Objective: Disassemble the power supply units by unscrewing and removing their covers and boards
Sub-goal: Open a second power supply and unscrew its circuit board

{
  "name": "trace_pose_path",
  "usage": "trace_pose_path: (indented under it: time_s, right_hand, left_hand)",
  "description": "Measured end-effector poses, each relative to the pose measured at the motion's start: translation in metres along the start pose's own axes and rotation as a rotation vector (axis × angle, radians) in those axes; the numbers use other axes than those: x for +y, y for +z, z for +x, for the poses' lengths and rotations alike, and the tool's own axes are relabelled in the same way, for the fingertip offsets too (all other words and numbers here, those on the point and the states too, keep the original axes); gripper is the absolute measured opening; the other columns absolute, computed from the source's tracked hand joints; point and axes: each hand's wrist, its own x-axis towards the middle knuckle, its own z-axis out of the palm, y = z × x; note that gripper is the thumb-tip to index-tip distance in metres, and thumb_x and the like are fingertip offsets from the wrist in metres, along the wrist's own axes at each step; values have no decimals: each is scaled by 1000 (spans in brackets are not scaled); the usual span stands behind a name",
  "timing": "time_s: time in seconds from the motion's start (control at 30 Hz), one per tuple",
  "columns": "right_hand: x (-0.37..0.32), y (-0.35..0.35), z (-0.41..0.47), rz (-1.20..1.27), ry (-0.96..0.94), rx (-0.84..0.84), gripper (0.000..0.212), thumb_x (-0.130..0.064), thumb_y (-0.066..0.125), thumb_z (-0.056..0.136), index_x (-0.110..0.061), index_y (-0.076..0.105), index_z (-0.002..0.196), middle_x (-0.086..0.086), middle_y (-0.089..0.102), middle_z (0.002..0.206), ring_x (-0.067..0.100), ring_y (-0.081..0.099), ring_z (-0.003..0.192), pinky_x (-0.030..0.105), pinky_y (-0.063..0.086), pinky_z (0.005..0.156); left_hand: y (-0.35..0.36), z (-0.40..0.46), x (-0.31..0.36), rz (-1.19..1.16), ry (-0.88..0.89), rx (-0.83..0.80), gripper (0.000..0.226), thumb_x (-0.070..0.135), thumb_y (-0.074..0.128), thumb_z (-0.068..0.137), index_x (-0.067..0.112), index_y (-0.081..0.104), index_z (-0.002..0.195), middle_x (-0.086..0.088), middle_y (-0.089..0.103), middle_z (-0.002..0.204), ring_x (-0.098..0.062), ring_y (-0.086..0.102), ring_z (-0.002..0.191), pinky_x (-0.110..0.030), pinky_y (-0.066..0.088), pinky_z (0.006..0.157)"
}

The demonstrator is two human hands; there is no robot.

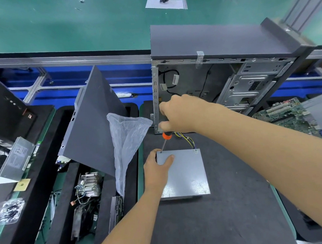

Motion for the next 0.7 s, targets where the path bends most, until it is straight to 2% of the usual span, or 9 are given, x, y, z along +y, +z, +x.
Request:
trace_pose_path:
  time_s: [0.13, 0.2, 0.27, 0.33, 0.4, 0.43, 0.5, 0.57, 0.7]
  right_hand:
    - [-7, 4, -1, 362, 96, -52, 48, -59, 41, 98, -14, 50, 112, 5, 48, 87, 24, 53, 74, 33, 34, 53]
    - [-11, 1, -2, 153, 122, -38, 48, -57, 35, 100, -19, 51, 124, 5, 36, 79, 23, 44, 66, 32, 28, 49]
    - [-15, -1, -2, 54, 141, -33, 40, -31, 39, 105, -34, 40, 144, 7, 28, 77, 26, 43, 69, 33, 27, 46]
    - [-18, -4, -1, 57, 137, -59, 24, -29, 40, 106, -17, 54, 121, 8, 30, 77, 23, 40, 63, 31, 27, 47]
    - [-17, -2, 1, 111, 133, -107, 36, -34, 42, 105, -10, 46, 79, 8, 40, 76, 19, 38, 57, 29, 26, 47]
    - [-17, -2, 3, 190, 114, -105, 33, -31, 45, 103, -10, 46, 77, 9, 47, 79, 19, 44, 58, 28, 30, 48]
    - [-15, -2, 4, 288, 72, -143, 16, -21, 50, 99, -10, 58, 106, 12, 59, 102, 26, 63, 80, 31, 44, 58]
    - [-12, -3, 2, 451, 52, -166, 43, -15, 53, 94, -19, 49, 136, 7, 57, 121, 23, 64, 93, 33, 50, 65]
    - [-16, 2, 0, 581, 46, -118, 43, -25, 57, 95, -23, 42, 135, 2, 44, 123, 18, 56, 81, 31, 45, 63]
  left_hand:
    - [-1, -1, 1, 1, 7, -5, 30, 41, 80, 80, 44, 57, 98, 10, 63, 100, -8, 57, 78, -19, 45, 61]
    - [0, 0, 1, -1, 3, -9, 30, 41, 80, 80, 44, 57, 99, 9, 63, 99, -9, 55, 75, -21, 45, 61]
    - [0, 0, 1, -8, 2, -10, 30, 40, 80, 80, 42, 58, 100, 8, 64, 99, -9, 56, 75, -23, 46, 63]
    - [0, -1, 1, -12, 2, -13, 30, 39, 80, 80, 41, 58, 100, 9, 64, 99, -7, 57, 76, -20, 46, 62]
    - [0, 0, 1, -9, 4, -14, 29, 39, 80, 81, 40, 58, 100, 9, 63, 100, -8, 55, 76, -20, 44, 62]
    - [0, 0, 1, -12, 4, -14, 29, 38, 80, 81, 40, 58, 100, 8, 63, 100, -9, 55, 76, -20, 44, 62]
    - [0, 0, 1, -8, 4, -13, 29, 38, 80, 81, 39, 58, 100, 7, 63, 102, -10, 55, 78, -22, 44, 64]
    - [0, 0, 1, -4, 6, -12, 29, 37, 80, 82, 39, 57, 101, 8, 63, 104, -10, 57, 81, -21, 45, 64]
    - [0, 0, 1, -8, -3, -13, 31, 38, 79, 82, 39, 57, 102, 9, 63, 106, -13, 59, 83, -25, 49, 66]
